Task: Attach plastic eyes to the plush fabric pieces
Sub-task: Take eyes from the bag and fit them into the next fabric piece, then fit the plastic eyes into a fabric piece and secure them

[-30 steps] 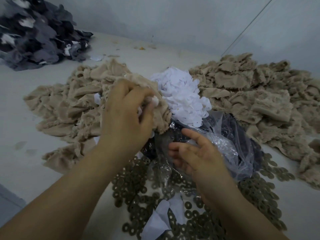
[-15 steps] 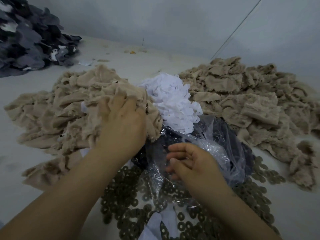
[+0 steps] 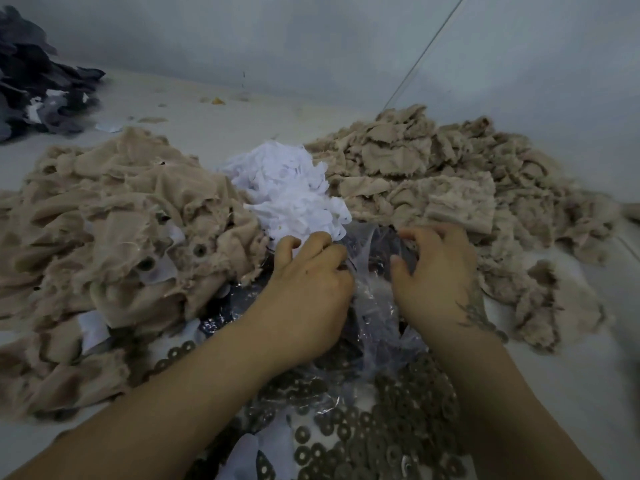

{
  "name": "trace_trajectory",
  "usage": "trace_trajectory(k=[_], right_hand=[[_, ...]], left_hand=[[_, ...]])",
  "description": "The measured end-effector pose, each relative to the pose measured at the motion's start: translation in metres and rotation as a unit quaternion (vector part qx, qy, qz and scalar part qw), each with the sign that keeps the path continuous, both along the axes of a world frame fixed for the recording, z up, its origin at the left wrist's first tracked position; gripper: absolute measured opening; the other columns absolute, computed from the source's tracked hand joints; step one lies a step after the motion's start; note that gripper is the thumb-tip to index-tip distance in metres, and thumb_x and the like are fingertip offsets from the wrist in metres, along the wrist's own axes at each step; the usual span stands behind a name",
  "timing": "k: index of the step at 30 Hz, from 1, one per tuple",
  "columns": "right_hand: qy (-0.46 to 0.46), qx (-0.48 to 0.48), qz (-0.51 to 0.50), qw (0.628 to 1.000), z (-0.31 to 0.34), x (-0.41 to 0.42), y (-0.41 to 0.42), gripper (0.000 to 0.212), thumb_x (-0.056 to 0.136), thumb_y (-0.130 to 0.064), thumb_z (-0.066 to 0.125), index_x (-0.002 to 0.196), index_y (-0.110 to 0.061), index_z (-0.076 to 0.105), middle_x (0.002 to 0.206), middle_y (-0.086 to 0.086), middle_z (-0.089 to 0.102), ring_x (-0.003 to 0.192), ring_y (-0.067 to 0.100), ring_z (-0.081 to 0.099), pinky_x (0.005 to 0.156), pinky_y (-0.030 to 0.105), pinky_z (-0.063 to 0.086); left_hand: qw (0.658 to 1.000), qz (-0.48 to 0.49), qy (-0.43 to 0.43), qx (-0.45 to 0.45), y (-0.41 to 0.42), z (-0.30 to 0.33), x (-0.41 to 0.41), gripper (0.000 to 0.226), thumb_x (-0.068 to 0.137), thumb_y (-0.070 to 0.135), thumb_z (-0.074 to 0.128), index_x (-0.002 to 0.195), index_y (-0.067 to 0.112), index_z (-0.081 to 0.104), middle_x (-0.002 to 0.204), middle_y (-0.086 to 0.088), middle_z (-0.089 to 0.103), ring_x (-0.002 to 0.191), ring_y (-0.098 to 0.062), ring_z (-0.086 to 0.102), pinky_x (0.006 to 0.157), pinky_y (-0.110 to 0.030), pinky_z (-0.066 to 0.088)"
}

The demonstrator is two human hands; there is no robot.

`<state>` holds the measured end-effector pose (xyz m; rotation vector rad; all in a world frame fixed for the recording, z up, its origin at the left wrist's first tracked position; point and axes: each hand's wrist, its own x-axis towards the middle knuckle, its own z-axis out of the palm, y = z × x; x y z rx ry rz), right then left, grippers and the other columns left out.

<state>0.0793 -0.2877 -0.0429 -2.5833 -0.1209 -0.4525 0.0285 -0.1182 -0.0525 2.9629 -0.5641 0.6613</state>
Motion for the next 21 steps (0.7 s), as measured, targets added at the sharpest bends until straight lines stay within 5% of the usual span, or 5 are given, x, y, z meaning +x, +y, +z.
trace_trajectory(k=[4,11,14,17,21], right_hand=[[0.018,-0.094,-0.096,0.991,-0.016,0.020,-0.015,0.051,0.092,-0.022,0.063,0.141,-0.026,0.051,0.167,0.003,-0.004,0.150,0.032,-0.001,0.118,0.054,0.019],[0.078,-0.125,-0.136,0.980,-0.031,0.045,-0.027,0.061,0.086,-0.028,0.065,0.144,-0.032,0.045,0.163,-0.016,-0.019,0.147,0.024,-0.018,0.118,0.056,0.012],[0.104,-0.114,-0.137,0.979,-0.029,0.047,-0.031,0.063,0.089,-0.024,0.062,0.148,-0.024,0.040,0.166,-0.016,-0.008,0.153,0.026,-0.011,0.119,0.053,0.012],[0.088,-0.074,-0.111,0.987,-0.017,0.042,-0.032,0.050,0.091,-0.018,0.059,0.140,-0.015,0.051,0.162,-0.001,0.027,0.151,0.025,0.014,0.118,0.048,0.019],[-0.038,0.049,0.037,0.997,0.001,0.018,-0.010,0.019,0.090,-0.020,0.068,0.107,-0.015,0.072,0.113,0.004,0.068,0.104,0.018,0.061,0.086,0.025,0.043]], left_hand=[[1.000,-0.003,0.009,0.006,-0.009,-0.005,0.007,0.012,0.082,0.015,0.069,0.070,0.013,0.064,0.112,-0.003,0.061,0.114,-0.027,0.046,0.091,-0.048,0.029],[0.998,-0.058,0.021,-0.008,-0.032,-0.001,0.026,0.009,0.083,0.015,0.067,0.075,0.012,0.066,0.109,-0.003,0.062,0.114,-0.026,0.047,0.092,-0.044,0.033],[0.997,-0.077,0.016,-0.004,-0.040,0.000,0.033,0.011,0.088,0.020,0.062,0.079,0.014,0.066,0.111,0.000,0.059,0.116,-0.023,0.043,0.091,-0.042,0.031],[0.997,-0.072,0.014,0.004,-0.040,-0.002,0.033,0.012,0.090,0.022,0.058,0.083,0.016,0.065,0.113,0.002,0.058,0.116,-0.021,0.042,0.093,-0.041,0.030],[0.994,-0.042,0.020,-0.102,-0.033,0.001,0.027,0.010,0.088,0.019,0.060,0.095,0.015,0.055,0.106,-0.003,0.057,0.104,-0.025,0.049,0.083,-0.043,0.037]])
